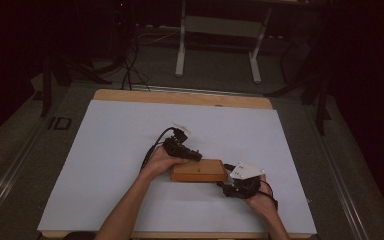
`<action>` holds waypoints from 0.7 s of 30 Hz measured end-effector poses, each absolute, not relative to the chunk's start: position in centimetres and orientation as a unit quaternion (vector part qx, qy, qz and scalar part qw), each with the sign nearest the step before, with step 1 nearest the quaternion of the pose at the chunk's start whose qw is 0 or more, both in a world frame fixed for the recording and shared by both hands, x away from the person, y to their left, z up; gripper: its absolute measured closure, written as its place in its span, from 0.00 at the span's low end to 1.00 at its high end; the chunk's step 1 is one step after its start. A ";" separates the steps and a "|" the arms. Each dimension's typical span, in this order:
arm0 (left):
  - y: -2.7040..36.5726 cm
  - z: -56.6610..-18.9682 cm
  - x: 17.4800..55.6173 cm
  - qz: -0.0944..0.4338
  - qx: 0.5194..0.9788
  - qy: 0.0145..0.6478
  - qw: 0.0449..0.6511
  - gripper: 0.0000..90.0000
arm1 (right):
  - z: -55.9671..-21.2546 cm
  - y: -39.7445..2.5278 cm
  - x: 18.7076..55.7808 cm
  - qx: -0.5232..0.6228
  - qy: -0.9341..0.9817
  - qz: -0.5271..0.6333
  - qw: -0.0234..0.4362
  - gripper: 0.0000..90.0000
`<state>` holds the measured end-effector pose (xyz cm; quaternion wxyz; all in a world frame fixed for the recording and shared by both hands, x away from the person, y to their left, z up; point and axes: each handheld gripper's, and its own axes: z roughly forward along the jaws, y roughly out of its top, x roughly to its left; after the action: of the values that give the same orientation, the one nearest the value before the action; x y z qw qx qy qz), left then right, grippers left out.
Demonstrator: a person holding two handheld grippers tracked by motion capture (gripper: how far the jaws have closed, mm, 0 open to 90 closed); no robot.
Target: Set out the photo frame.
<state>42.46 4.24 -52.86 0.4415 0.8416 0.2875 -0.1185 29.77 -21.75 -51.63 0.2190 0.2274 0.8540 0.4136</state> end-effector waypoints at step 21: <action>7.3 -51.9 41.6 -0.065 0.826 0.307 0.468 0.65 | -51.3 -21.7 30.6 0.230 0.847 0.427 0.218 0.47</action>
<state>41.60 7.28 -51.90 0.4677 0.8263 0.3070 -0.0648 30.58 -21.69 -51.32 0.2183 0.2302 0.8467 0.4271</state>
